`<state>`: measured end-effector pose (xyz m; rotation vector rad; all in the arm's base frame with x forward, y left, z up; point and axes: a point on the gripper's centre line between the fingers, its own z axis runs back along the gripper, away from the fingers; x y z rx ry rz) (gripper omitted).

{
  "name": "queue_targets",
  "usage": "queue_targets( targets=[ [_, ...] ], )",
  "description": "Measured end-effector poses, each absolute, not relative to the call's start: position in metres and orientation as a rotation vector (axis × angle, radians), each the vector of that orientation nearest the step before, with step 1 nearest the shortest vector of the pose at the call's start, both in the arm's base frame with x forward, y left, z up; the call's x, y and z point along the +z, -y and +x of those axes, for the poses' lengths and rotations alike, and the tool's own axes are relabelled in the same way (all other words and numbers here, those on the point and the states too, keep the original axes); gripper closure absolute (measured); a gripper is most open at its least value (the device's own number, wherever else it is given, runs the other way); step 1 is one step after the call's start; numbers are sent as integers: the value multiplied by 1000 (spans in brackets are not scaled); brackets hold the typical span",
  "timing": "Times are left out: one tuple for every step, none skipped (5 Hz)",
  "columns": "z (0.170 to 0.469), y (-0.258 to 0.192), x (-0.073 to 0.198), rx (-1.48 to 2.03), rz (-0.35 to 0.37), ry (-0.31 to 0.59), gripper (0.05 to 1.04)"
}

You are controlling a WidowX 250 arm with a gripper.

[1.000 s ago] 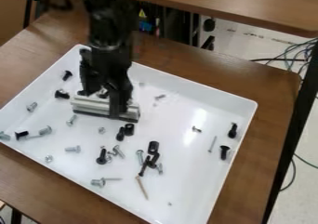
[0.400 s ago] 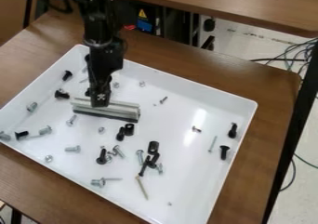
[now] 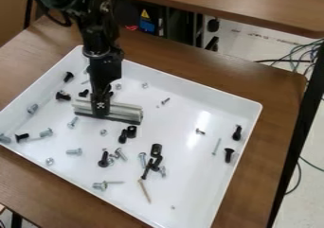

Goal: Sweep into pile

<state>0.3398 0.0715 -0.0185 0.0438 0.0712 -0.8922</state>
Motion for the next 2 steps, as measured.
queue_targets(
  targets=[
    [335, -68, -33, -919, 9, -63, 127],
    [334, -72, -37, -927, 15, -54, 430]
  ],
)
